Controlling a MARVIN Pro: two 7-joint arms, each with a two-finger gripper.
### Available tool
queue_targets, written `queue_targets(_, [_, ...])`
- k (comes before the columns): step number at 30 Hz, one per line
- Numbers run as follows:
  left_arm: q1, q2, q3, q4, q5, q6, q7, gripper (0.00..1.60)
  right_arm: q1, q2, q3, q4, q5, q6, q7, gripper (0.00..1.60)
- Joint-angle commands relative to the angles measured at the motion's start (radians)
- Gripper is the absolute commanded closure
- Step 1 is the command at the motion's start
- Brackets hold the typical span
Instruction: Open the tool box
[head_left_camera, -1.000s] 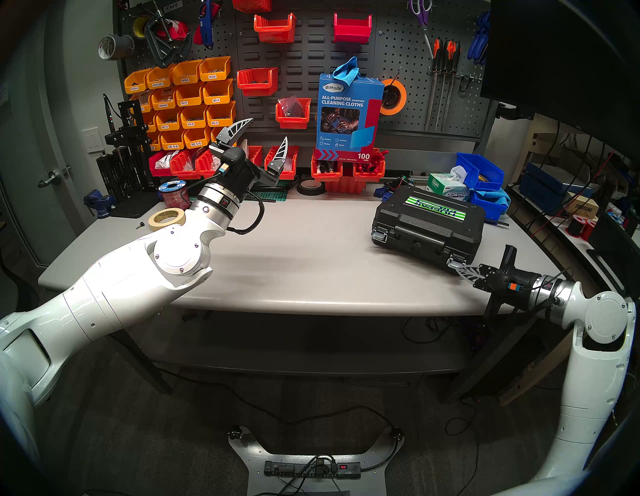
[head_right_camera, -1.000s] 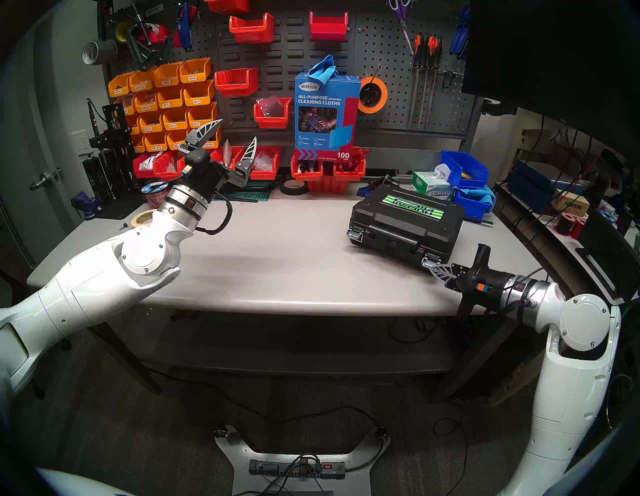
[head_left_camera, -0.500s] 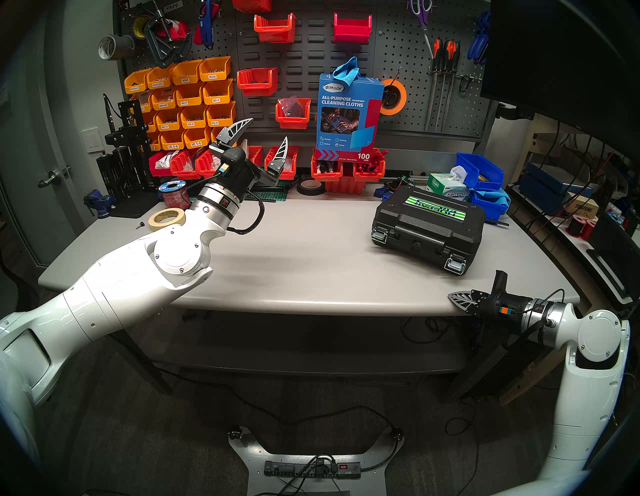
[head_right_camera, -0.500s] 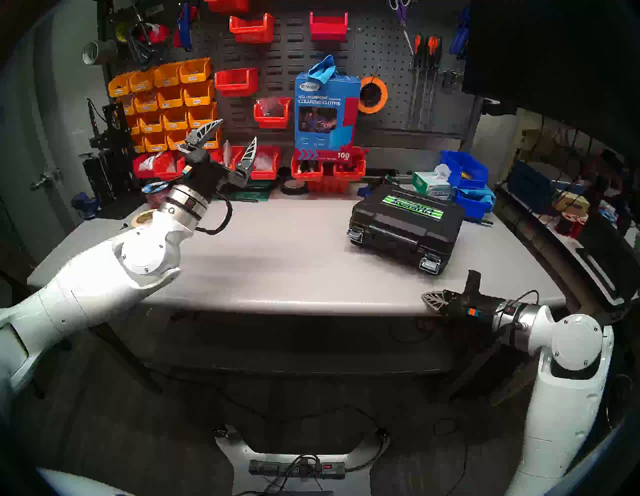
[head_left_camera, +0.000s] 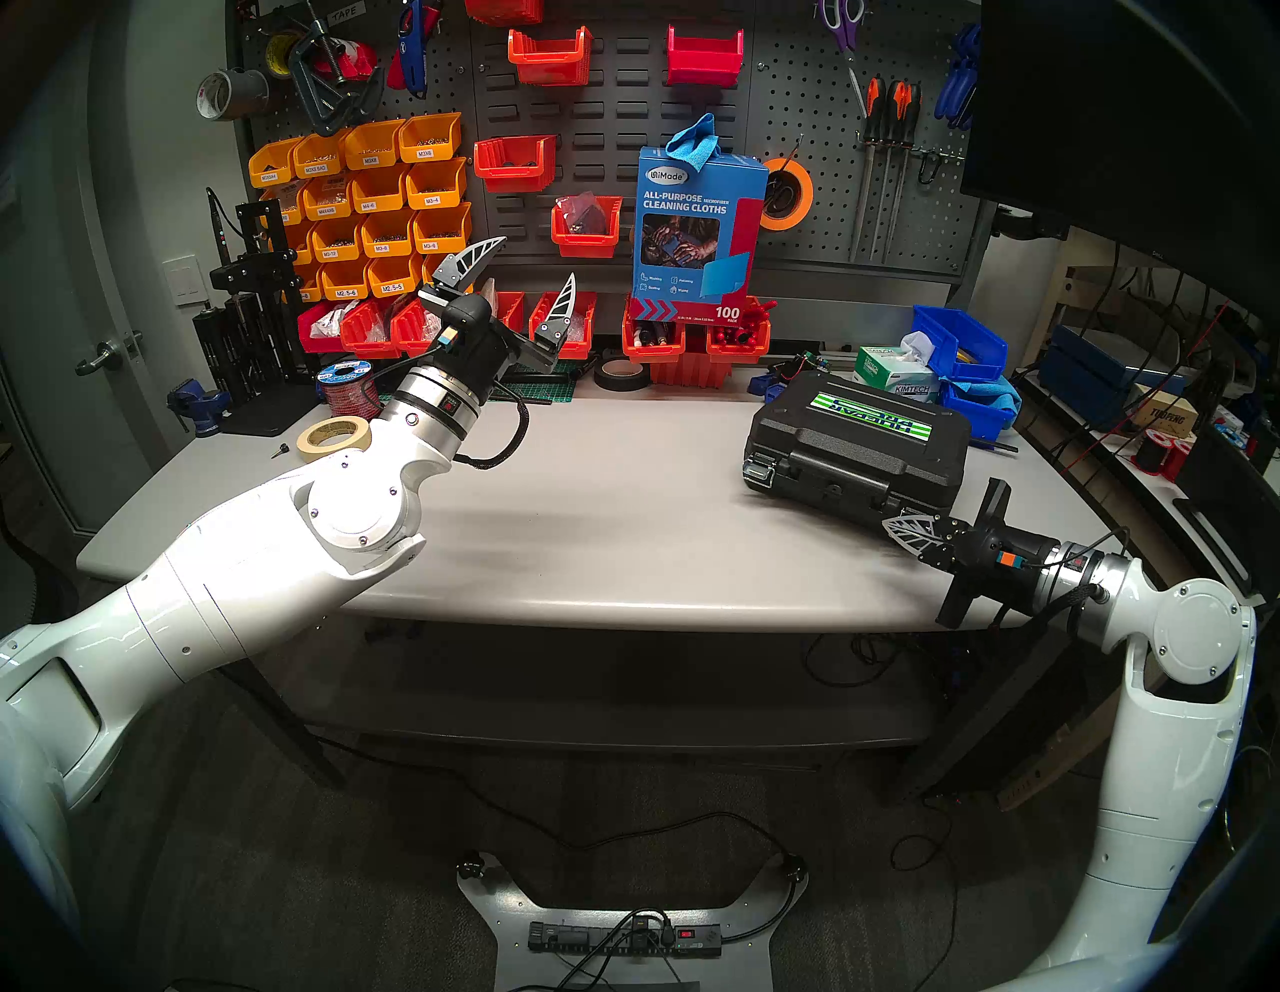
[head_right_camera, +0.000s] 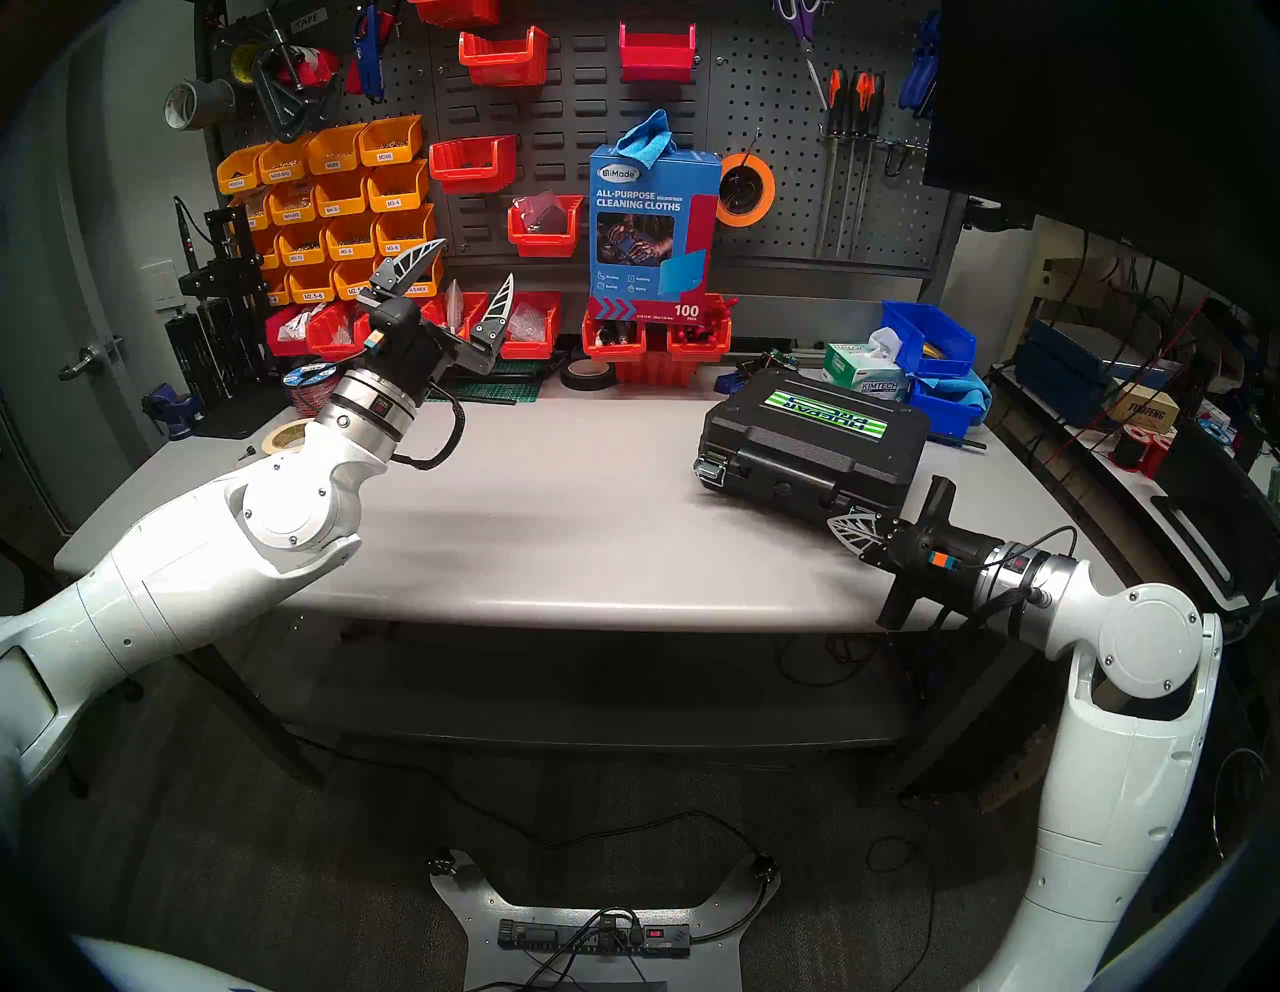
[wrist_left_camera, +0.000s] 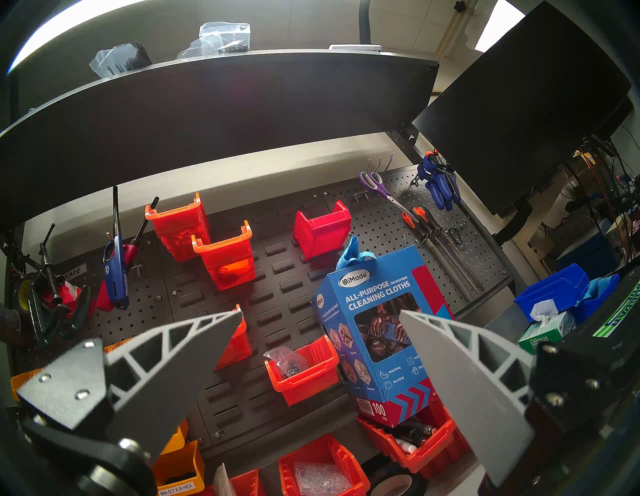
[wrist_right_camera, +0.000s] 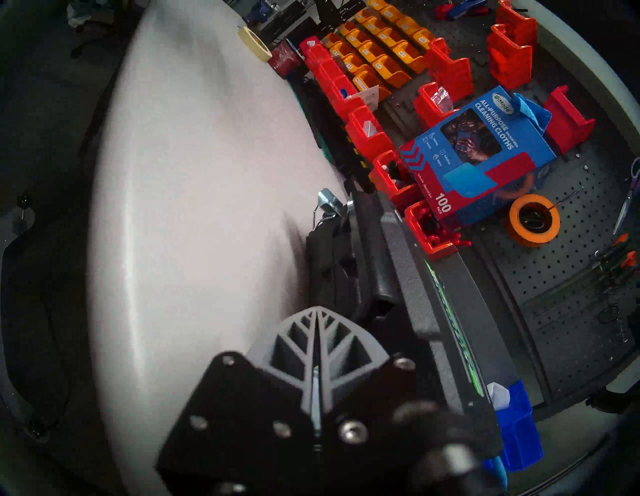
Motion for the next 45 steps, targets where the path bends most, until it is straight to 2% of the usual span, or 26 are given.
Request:
queue_targets(1, [-0.016,-0.002,-0.010,-0.003,0.002,-0.001,-0.002,0.03,0.057,0.003,-0.016,0.010,-0.001,-0.012,-0.034,0.82])
queue_targets(2, [-0.016,-0.002,-0.010,-0.003,0.002,-0.001,-0.002,0.03,0.059,0.003,-0.018,0.012,-0.001,-0.013,-0.036,0.75])
queue_targets(3, [-0.016,-0.002,-0.010,-0.003,0.002,-0.001,-0.002,0.03,0.059,0.003,-0.019,0.013,-0.001,-0.014,-0.038,0.54])
queue_targets(6, [-0.016,-0.002,-0.010,-0.003,0.002,-0.001,-0.002,0.03,0.062,0.003,-0.020,0.018,-0.004,-0.018,-0.044,0.46])
queue_targets(14, [-0.016,-0.002,-0.010,-0.002,0.002,-0.001,-0.002,0.03,0.069,0.008,-0.018,0.022,-0.008,-0.021,-0.047,0.56])
queue_targets(23, [-0.016,-0.002,-0.010,-0.002,0.002,-0.001,-0.002,0.03,0.061,0.003,-0.011,0.033,-0.009,-0.034,-0.047,0.78])
queue_targets(35, [-0.016,-0.002,-0.010,-0.002,0.002,-0.001,-0.002,0.03,0.113,0.020,-0.039,0.096,-0.032,-0.069,-0.068,0.79])
queue_targets(45, [-0.017,-0.002,-0.010,-0.002,0.002,-0.001,-0.002,0.03,0.129,0.025,-0.051,0.114,-0.044,-0.078,-0.074,0.72])
